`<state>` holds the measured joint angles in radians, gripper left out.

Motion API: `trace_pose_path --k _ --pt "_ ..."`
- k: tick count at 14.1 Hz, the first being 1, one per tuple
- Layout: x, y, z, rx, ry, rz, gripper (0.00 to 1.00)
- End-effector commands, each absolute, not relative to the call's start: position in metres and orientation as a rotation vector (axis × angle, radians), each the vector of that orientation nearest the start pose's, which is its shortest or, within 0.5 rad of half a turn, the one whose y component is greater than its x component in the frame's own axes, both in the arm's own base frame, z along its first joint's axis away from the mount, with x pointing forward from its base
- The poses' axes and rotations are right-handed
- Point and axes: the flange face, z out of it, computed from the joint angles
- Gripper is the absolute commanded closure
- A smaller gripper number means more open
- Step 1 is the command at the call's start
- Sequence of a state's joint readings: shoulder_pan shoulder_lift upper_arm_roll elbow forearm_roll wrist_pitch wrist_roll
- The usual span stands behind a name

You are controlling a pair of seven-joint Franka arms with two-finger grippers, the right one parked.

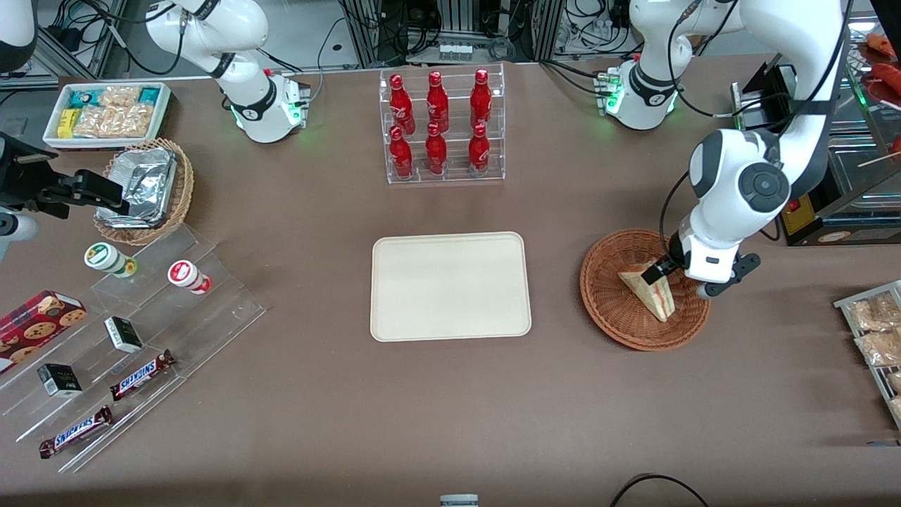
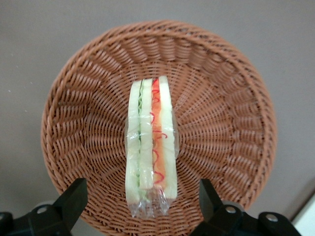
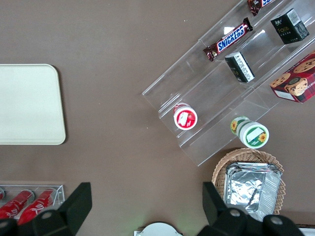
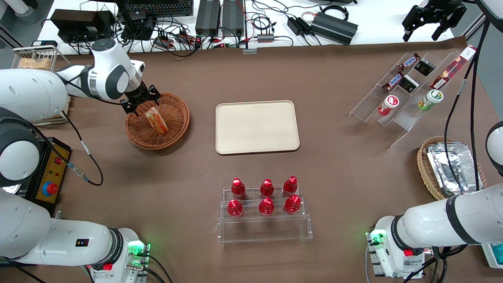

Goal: Place sandwich from basket to tray
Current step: 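Lower the left gripper and close it on the sandwich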

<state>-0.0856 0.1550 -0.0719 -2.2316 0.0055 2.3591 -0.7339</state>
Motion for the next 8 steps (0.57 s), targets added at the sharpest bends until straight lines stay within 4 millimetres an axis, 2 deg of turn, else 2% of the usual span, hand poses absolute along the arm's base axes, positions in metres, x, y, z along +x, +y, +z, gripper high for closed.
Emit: trace_pose_path --k 1,3,4,6,7,8 --pt "0.534 -0.088 0.271 -2.987 -0.904 0.063 0.0" --pt "0.533 -0.094 0.255 -2.991 -0.888 0.071 0.0" --pt "0.533 -0.098 0.251 -2.992 -0.876 0.08 0.04" --pt "0.535 -0.099 0.251 -2.994 -0.876 0.076 0.64" --pt "0.536 -0.099 0.253 -2.995 -0.874 0.074 0.88" --pt "0.536 -0.099 0.253 -2.996 -0.872 0.072 1.0"
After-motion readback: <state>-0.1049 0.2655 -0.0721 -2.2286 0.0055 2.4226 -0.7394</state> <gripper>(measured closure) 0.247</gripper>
